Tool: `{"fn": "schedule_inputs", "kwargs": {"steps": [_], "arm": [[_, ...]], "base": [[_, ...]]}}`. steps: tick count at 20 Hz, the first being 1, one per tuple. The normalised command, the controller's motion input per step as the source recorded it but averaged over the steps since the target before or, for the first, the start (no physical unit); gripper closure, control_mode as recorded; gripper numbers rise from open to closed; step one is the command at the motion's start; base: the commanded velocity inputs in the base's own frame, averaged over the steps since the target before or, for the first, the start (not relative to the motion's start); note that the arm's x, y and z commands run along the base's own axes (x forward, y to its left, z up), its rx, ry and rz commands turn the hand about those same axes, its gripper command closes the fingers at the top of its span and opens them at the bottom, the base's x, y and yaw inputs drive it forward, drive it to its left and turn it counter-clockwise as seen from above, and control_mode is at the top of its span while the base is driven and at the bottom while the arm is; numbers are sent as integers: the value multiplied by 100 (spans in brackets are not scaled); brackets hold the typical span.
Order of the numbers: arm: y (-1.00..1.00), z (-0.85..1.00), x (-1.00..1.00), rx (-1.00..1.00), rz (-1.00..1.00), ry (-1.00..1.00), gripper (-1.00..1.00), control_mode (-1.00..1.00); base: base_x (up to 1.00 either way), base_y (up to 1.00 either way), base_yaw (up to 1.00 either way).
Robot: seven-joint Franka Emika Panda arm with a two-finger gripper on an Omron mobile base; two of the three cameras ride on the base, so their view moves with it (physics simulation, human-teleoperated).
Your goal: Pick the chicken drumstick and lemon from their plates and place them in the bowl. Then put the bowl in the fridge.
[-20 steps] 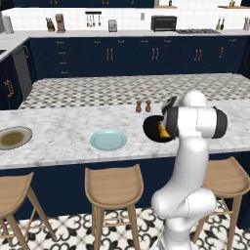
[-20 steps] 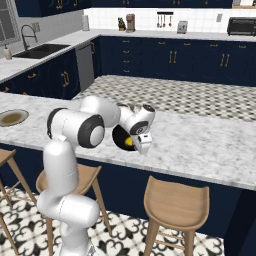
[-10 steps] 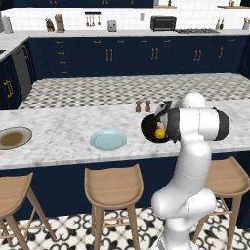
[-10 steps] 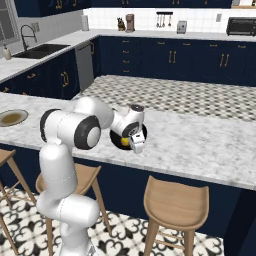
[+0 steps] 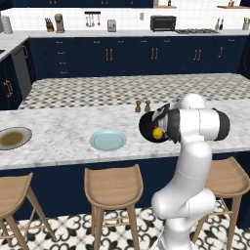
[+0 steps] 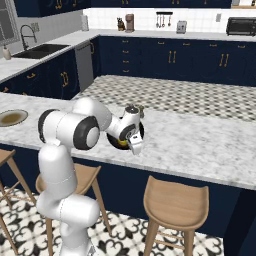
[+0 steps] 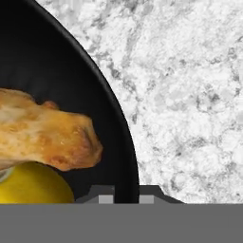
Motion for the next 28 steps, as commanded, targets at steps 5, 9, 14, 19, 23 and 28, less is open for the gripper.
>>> {"fn": "schedule_inputs", "kwargs": {"steps": [5,9,14,19,23,28], "arm": [[1,51,-35,0,-20,-7,100,-100],[9,20,-38,-1,-23,-13,100,-100],[6,24,-51,-3,-21,-20,100,-100],[4,99,-51,4,-19,-8,100,-100],[0,100,-80,14,-13,2,100,-100],[0,85,-97,12,-2,0,100,-100]], "base": [[0,0,0],[0,0,0],[0,0,0],[0,0,0],[0,0,0],[0,0,0]]}}
